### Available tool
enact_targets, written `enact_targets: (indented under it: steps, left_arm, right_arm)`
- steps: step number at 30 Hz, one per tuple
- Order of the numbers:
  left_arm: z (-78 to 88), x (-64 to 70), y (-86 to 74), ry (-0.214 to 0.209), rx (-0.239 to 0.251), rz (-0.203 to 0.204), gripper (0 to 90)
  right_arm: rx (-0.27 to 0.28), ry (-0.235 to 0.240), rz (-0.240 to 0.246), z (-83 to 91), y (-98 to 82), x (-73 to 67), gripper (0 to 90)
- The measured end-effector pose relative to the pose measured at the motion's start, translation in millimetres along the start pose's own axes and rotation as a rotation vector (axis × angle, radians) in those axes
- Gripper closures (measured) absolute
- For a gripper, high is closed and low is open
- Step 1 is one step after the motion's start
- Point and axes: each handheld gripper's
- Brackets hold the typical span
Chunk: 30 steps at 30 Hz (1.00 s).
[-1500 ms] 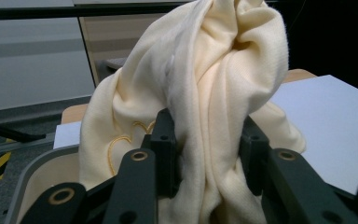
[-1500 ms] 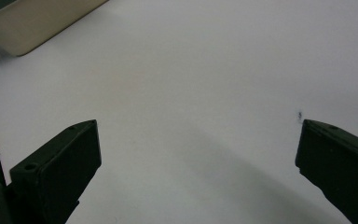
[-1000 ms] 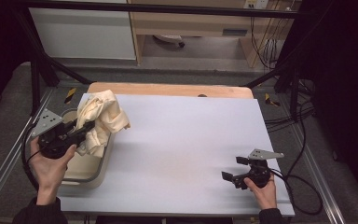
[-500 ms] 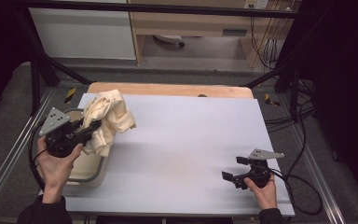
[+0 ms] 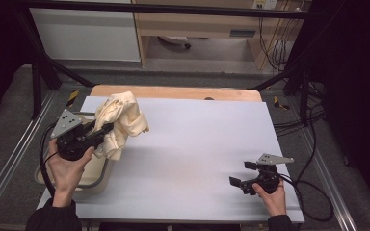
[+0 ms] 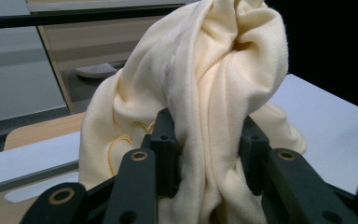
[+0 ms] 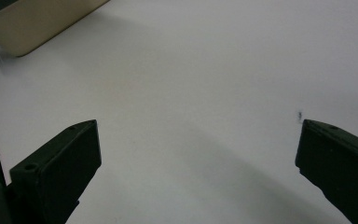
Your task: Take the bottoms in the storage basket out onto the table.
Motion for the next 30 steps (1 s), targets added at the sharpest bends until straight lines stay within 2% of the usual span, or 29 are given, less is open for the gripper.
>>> enact_targets:
  steps: [30]
  left_arm:
    - [-32.1,32.5,8.5,-0.082,-0.02,-0.039,65.9]
  right_arm:
    - [-0.003,-0.002,0.003,-0.5,-0.2,0.4,0.5]
Point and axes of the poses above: each handheld gripper's, and its own axes: z roughly backward along the jaws, y roughly out of its top, x roughly to its right, and after that the axes turned 13 degrees about -z, right-handed
